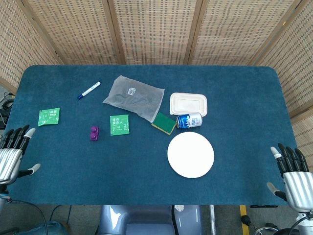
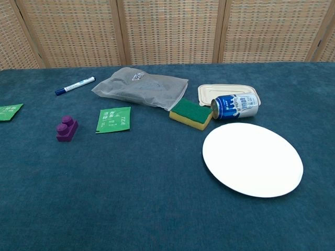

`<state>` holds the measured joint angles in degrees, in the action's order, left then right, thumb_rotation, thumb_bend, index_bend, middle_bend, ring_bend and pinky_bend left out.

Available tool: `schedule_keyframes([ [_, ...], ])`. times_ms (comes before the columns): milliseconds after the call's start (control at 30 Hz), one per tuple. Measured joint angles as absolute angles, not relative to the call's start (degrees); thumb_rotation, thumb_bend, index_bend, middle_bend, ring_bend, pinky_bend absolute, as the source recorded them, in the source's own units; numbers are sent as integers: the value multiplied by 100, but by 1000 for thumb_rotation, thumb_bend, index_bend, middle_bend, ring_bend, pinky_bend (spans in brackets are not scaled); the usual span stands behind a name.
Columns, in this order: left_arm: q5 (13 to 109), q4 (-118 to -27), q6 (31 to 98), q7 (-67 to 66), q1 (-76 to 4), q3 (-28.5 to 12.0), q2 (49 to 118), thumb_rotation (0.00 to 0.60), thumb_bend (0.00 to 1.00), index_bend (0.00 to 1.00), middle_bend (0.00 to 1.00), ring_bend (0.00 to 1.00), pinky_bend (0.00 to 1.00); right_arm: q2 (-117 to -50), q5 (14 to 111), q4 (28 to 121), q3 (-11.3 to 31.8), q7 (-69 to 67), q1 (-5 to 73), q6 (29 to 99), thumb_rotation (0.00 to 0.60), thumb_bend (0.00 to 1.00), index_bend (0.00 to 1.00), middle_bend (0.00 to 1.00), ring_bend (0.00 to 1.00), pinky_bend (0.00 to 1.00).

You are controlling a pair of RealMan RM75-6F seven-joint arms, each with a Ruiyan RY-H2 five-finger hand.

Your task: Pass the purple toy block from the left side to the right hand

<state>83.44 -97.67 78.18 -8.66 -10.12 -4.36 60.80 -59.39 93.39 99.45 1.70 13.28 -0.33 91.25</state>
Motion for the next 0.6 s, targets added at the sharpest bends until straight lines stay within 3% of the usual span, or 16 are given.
schedule_keyframes([
  [67, 8182, -9599, 7355, -837, -1313, -562, 6174, 600, 167, 0, 0, 0, 0, -5947, 9298, 9946, 176, 1341, -11, 9067, 600, 0, 52, 0, 0, 0],
  [167, 7943, -9212, 6597, -827, -1832, -745, 6386, 600, 140, 0, 0, 13, 82, -5961, 9173, 9940, 208, 1356, 26, 8974, 600, 0, 55, 0, 0, 0],
  [333, 7731, -8158, 5342, -646, -2710, -924, 6970, 600, 109, 51, 44, 92, 158, -5988, 8879, 9908, 303, 1373, 97, 8801, 600, 0, 60, 0, 0, 0],
  [600, 7975, -6391, 4518, 238, -3540, -858, 8112, 600, 111, 128, 135, 140, 173, -6033, 8670, 9832, 366, 1382, 162, 8653, 600, 0, 62, 0, 0, 0],
])
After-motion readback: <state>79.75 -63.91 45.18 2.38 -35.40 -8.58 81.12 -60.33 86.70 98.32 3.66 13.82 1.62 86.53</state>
